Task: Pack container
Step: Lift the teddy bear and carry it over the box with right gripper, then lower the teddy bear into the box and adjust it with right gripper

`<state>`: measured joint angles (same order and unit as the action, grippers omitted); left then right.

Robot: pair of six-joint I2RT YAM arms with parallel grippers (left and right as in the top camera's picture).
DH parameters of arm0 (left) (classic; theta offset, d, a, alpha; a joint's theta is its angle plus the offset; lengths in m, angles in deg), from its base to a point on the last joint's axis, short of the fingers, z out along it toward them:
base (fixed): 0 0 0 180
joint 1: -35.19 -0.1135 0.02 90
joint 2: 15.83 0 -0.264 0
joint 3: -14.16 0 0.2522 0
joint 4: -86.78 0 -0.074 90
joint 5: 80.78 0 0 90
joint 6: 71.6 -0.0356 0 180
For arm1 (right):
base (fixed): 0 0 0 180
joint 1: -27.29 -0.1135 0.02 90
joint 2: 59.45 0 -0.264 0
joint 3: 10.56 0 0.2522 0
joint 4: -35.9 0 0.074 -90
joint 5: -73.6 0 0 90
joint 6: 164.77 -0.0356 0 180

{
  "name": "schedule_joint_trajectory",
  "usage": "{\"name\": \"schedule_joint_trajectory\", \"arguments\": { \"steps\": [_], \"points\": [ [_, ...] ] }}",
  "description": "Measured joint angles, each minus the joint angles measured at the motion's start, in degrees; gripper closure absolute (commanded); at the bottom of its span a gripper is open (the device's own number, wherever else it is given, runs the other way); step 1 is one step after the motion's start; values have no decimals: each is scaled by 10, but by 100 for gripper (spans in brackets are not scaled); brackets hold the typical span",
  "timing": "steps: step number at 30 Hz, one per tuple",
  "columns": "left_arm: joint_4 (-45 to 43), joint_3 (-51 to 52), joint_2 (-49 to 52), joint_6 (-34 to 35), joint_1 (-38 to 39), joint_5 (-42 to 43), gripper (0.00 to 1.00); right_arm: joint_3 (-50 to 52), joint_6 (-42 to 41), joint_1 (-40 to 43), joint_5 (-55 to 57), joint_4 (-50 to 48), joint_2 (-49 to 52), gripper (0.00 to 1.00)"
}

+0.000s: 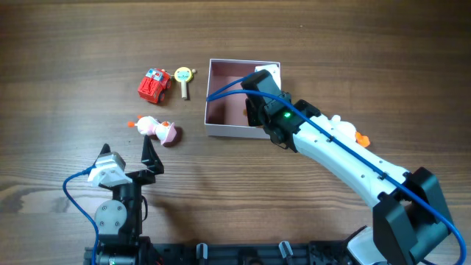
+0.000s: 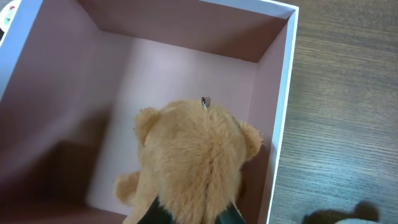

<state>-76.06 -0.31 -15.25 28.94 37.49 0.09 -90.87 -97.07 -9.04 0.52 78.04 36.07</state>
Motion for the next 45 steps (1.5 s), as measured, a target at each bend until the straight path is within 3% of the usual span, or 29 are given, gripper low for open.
{"name": "schedule_joint_trajectory", "arguments": {
  "steps": [19,26,30,45],
  "points": [
    [0,0,0,0,0,0,0,0,29,0,-15,70,-1,96],
    [0,0,0,0,0,0,0,0,64,0,-12,70,-1,96],
    [0,0,0,0,0,0,0,0,75,0,-5,22,-1,96],
    [0,0,0,0,0,0,0,-28,3,41,20,-9,-3,96]
  ]
}}
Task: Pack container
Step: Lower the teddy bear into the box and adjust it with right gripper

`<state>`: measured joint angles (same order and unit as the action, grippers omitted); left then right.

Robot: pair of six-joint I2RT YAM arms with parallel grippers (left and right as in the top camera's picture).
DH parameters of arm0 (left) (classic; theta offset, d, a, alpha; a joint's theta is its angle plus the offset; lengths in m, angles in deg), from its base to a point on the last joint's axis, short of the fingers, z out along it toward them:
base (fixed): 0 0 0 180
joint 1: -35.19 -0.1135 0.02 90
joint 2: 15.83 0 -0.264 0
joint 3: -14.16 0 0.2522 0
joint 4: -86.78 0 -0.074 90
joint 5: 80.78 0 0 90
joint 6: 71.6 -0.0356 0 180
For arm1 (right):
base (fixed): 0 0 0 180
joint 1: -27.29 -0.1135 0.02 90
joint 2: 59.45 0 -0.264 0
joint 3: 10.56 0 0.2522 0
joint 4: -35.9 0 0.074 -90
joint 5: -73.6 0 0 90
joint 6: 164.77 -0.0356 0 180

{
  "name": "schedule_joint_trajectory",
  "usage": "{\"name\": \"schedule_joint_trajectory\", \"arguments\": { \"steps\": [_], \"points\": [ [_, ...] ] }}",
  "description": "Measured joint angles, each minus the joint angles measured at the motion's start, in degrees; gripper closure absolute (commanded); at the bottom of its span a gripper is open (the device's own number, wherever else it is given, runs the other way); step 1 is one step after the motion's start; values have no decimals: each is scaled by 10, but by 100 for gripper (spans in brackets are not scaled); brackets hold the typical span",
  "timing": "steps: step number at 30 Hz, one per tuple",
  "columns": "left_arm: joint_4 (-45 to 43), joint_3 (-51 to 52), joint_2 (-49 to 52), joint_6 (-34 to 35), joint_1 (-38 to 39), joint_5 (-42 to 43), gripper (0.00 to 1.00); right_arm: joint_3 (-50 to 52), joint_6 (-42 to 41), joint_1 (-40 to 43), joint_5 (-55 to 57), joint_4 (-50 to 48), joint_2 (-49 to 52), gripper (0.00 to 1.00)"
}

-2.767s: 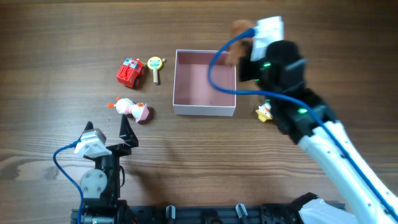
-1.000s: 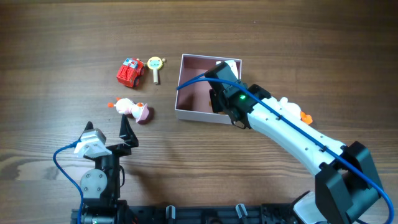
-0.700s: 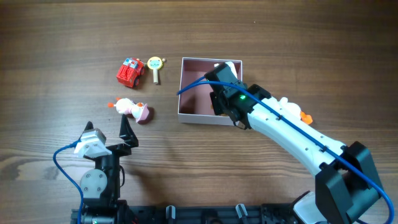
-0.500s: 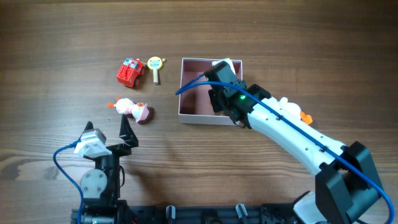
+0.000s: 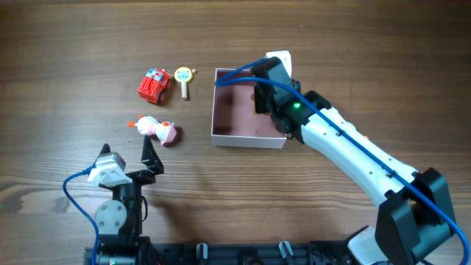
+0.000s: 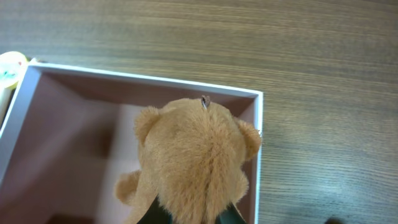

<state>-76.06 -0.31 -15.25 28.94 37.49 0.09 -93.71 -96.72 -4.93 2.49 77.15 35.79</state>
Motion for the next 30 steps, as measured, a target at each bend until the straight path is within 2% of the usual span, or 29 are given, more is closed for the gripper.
{"name": "schedule_joint_trajectory", "arguments": {
  "steps": [6,30],
  "points": [
    [0,0,0,0,0,0,0,0,-7,27,-22,-21,3,96],
    [0,0,0,0,0,0,0,-1,8,27,-34,-45,89,96]
  ]
}}
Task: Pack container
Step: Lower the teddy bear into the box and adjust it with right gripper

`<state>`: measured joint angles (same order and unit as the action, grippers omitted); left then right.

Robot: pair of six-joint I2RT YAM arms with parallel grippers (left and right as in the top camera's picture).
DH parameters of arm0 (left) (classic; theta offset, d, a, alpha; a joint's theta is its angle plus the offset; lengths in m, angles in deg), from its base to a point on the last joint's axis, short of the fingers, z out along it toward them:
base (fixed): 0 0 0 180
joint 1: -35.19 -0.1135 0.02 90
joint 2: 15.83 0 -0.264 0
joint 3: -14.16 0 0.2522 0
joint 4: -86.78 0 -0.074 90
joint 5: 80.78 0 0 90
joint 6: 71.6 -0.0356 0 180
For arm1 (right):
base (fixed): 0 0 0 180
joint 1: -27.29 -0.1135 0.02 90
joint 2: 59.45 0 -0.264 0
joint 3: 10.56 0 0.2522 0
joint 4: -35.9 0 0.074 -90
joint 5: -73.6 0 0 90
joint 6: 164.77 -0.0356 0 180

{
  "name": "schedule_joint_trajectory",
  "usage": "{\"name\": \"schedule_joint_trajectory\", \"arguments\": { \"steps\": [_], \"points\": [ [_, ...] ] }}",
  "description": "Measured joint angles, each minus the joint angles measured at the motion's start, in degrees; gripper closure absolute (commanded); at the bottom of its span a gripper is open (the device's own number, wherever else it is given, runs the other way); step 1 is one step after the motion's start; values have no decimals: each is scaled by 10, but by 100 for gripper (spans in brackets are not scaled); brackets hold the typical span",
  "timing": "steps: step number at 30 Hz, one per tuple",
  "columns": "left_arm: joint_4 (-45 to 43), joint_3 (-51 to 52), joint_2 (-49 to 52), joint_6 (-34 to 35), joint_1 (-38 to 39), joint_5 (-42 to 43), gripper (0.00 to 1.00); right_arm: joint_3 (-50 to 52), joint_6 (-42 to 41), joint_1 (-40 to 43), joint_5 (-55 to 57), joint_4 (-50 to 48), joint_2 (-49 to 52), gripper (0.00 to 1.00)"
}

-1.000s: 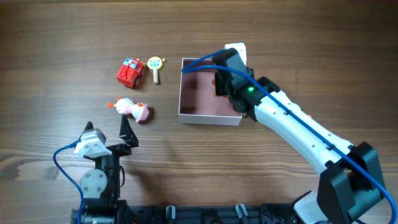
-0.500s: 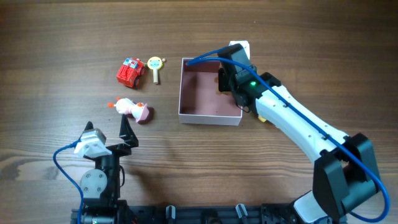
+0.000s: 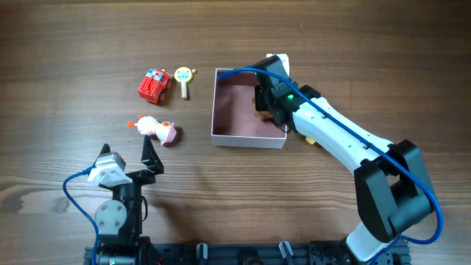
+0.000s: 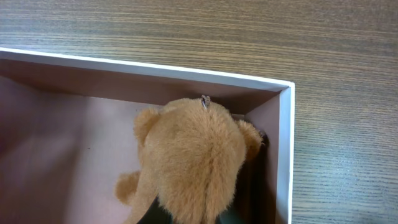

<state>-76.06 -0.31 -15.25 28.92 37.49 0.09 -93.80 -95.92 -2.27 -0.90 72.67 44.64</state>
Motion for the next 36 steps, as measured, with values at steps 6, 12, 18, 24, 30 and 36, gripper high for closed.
{"name": "schedule_joint_trajectory", "arguments": {
  "steps": [6,12,18,24,30,36],
  "points": [
    [0,0,0,0,0,0,0,0,0,0,2,-3,5,96],
    [0,0,0,0,0,0,0,0,0,0,2,-4,7,96],
    [0,0,0,0,0,0,0,0,0,0,2,-4,7,95],
    [0,0,0,0,0,0,0,0,0,0,2,-4,7,94],
    [0,0,0,0,0,0,0,0,0,0,2,-9,22,85],
    [0,0,0,0,0,0,0,-1,5,0,7,-13,36,56]
  ]
}}
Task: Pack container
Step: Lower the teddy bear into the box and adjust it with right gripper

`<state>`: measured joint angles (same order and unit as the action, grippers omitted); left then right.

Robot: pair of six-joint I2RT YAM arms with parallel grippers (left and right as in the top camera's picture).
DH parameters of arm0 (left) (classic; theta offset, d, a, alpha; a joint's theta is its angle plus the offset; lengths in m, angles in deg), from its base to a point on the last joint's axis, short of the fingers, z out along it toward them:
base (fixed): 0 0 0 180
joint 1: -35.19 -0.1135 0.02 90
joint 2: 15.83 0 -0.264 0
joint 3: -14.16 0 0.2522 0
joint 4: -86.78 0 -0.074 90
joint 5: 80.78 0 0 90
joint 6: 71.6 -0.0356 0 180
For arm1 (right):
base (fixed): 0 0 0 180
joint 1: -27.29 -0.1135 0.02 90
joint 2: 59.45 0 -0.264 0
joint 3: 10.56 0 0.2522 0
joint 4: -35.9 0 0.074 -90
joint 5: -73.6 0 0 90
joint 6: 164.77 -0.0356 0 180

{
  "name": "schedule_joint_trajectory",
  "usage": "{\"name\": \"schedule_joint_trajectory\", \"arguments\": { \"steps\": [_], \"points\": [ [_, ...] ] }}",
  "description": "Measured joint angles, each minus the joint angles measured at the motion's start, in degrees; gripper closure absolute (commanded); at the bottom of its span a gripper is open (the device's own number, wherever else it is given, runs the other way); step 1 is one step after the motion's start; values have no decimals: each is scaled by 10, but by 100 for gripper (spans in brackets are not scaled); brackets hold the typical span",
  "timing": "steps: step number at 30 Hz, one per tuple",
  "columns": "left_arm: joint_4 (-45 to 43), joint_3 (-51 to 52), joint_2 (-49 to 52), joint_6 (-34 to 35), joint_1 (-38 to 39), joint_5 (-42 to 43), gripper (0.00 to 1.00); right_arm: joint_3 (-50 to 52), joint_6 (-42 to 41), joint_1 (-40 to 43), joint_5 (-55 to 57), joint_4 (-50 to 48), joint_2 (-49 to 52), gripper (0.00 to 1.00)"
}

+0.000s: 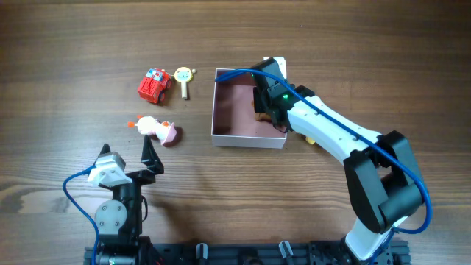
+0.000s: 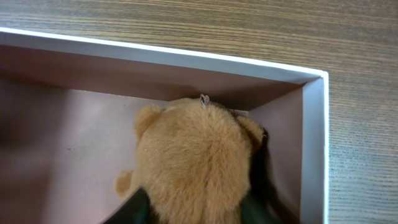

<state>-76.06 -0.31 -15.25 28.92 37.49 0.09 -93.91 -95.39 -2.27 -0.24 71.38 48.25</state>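
Observation:
A white box with a pink inside (image 1: 221, 110) (image 2: 74, 137) stands mid-table. A brown teddy bear (image 2: 193, 162) (image 1: 259, 114) rests inside, pushed into the box's far right corner. My right gripper (image 2: 194, 210) (image 1: 263, 101) reaches down into the box, its dark fingers (image 2: 134, 206) spread wide on either side of the bear, so it is open. At the table's near left my left gripper (image 1: 126, 156) rests open and holds nothing.
Left of the box lie a red toy car (image 1: 153, 85), a yellow round-headed toy (image 1: 183, 76) and a pink and white figure (image 1: 156, 129). A white piece (image 1: 280, 66) sits behind the box. A small yellowish toy (image 1: 310, 138) peeks from under the right arm.
The right gripper's fingers have spread apart from the bear, which is now lower, against the box's far right corner. The left arm is unchanged.
The right gripper was shut on the bear over the box's inside. The box then stood slightly further right, with the bear over its far edge. Then the bear hung near the far right corner; now it rests there, released.

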Motion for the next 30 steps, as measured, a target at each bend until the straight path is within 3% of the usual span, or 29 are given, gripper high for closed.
{"name": "schedule_joint_trajectory", "arguments": {
  "steps": [7,25,27,30],
  "points": [
    [0,0,0,0,0,0,0,-1,1,-1,0,-2,0,50],
    [0,0,0,0,0,0,0,-63,27,-1,6,34,0,48],
    [0,0,0,0,0,0,0,-64,30,-1,8,44,0,52],
    [0,0,0,0,0,0,0,-64,37,-5,8,53,-7,68]
  ]
}}
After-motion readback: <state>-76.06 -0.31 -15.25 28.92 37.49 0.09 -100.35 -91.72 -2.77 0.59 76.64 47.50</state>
